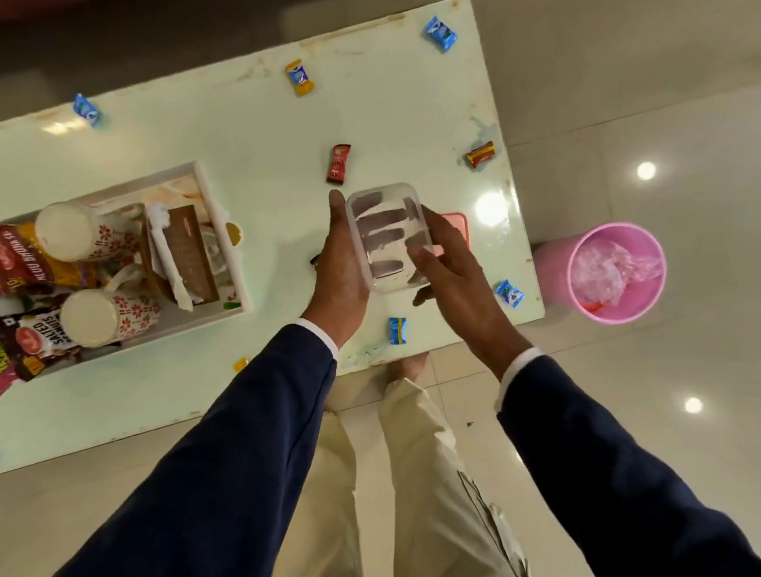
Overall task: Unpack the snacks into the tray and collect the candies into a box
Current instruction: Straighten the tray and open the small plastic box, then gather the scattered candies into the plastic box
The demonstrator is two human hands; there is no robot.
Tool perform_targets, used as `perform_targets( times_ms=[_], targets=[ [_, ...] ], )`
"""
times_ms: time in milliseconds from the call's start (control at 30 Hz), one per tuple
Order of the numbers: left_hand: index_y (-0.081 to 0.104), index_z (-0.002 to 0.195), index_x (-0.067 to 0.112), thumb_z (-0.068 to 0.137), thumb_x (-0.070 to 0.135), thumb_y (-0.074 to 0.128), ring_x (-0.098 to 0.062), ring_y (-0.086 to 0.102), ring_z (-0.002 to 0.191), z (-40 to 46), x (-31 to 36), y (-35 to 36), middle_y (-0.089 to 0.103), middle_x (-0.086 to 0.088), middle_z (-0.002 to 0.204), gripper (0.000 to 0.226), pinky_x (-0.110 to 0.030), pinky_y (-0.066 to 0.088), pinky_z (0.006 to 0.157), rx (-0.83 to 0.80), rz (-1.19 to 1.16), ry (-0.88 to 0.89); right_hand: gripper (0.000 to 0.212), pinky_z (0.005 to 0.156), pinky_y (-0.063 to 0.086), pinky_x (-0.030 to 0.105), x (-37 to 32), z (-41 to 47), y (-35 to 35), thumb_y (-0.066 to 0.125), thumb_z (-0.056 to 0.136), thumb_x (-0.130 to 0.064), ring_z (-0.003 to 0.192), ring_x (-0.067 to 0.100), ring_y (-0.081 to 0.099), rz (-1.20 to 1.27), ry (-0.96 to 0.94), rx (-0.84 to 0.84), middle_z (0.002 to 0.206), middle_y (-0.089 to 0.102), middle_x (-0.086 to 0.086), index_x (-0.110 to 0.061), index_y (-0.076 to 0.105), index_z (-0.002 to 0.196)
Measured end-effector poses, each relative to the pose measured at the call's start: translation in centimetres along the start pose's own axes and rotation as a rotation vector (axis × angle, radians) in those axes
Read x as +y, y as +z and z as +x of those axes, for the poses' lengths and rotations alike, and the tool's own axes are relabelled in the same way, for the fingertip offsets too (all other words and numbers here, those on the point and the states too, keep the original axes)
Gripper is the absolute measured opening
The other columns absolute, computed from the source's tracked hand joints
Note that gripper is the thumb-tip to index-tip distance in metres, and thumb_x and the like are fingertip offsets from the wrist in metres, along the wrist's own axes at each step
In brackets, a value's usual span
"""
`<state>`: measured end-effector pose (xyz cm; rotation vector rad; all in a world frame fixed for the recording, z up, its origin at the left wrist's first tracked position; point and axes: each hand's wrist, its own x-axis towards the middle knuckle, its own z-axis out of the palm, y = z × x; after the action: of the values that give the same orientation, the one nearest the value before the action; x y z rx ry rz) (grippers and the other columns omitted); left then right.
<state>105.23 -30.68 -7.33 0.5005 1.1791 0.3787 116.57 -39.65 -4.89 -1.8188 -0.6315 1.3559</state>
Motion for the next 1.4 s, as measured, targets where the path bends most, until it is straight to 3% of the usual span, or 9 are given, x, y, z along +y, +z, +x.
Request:
perform_targets(
  times_ms=[100,200,300,400,533,767,933,1100,1400],
  targets=[
    [0.053,0.129,0.026,0.105,0.057,0.027,-0.017,0.061,0.108,0.3,0.4,1.5,0.063,0.0,0.13,0.047,-0.039,0.053,0.085,0.088,0.227,0.118,0.045,0.059,0.056,0.029,0.5,2.6,-0.4,0.041,0.1,-0.013,0.086,0.018,0.064,0.02,0.013,0.158,0.118,0.057,0.001,-0.026,0.049,0.143],
    [0.054,0.118,0.031,0.105,0.04,0.045,-0.014,0.06,0.104,1.8,0.7,1.6,0.06,0.0,0.129,0.018,-0.031,0.05,0.079,0.235,0.364,0.195,0.05,0.066,0.063,0.035,1.4,6.4,-1.0,0.04,0.096,-0.01,0.095,0.023,0.064,-0.078,0.059,0.205,0.123,0.051,0.008,-0.026,0.047,0.143],
    [0.058,0.126,0.028,0.103,0.029,0.048,-0.018,0.062,0.113,4.2,0.8,1.0,0.064,0.005,0.123,0.025,-0.037,0.052,0.088,0.218,0.39,0.085,0.054,0.083,0.06,0.05,2.5,9.7,-0.9,0.047,0.09,-0.015,0.102,0.031,0.063,-0.208,0.088,0.175,0.121,0.048,0.005,-0.028,0.044,0.143],
    [0.05,0.142,0.024,0.102,0.028,0.051,-0.018,0.057,0.118,6.2,0.3,0.6,0.059,0.002,0.128,0.04,-0.04,0.047,0.101,0.16,0.483,0.029,0.058,0.103,0.048,0.046,3.6,12.0,-0.5,0.055,0.093,-0.016,0.119,0.035,0.056,-0.312,0.179,0.094,0.134,0.047,0.012,-0.018,0.039,0.149],
    [0.038,0.151,0.022,0.101,0.029,0.055,-0.021,0.047,0.136,8.1,-0.6,-0.2,0.046,-0.005,0.152,0.053,-0.043,0.037,0.116,0.148,0.566,-0.005,0.062,0.106,0.041,0.039,4.2,13.4,-0.4,0.06,0.095,-0.024,0.129,0.033,0.051,-0.431,0.208,-0.025,0.145,0.048,0.013,-0.013,0.036,0.151],
    [0.034,0.151,0.024,0.1,0.028,0.056,-0.021,0.045,0.137,5.9,-0.1,-2.3,0.041,-0.002,0.155,0.056,-0.04,0.038,0.114,0.233,0.594,0.043,0.073,0.111,0.04,0.041,3.6,11.2,-1.1,0.064,0.095,-0.021,0.138,0.03,0.045,-0.396,0.214,-0.052,0.154,0.038,0.015,-0.012,0.025,0.156],
    [0.032,0.154,0.02,0.098,0.023,0.056,-0.025,0.041,0.141,-2.2,2.3,-5.7,0.038,-0.005,0.156,0.06,-0.046,0.036,0.115,0.251,0.961,0.243,0.072,0.112,0.033,0.04,-1.7,5.4,-0.3,0.062,0.096,-0.024,0.136,0.035,0.043,-0.746,0.005,-0.19,0.153,0.035,0.017,-0.011,0.025,0.157],
    [0.032,0.154,0.014,0.097,0.024,0.057,-0.028,0.034,0.146,-13.4,5.4,-9.4,0.036,-0.008,0.159,0.063,-0.046,0.031,0.115,0.327,1.363,0.408,0.077,0.102,0.044,0.05,-8.9,-0.4,4.1,0.06,0.095,-0.034,0.133,0.04,0.042,-1.099,-0.343,-0.347,0.156,0.032,0.013,-0.013,0.022,0.158],
    [0.037,0.15,0.019,0.093,0.025,0.054,-0.029,0.038,0.14,-30.3,8.9,-23.8,0.039,-0.005,0.153,0.06,-0.048,0.037,0.109,0.548,1.453,0.515,0.078,0.108,0.037,0.05,-19.7,-10.8,20.2,0.063,0.092,-0.035,0.142,0.037,0.036,-1.382,-0.758,-0.471,0.163,0.026,0.01,-0.019,0.023,0.158]
  ],
)
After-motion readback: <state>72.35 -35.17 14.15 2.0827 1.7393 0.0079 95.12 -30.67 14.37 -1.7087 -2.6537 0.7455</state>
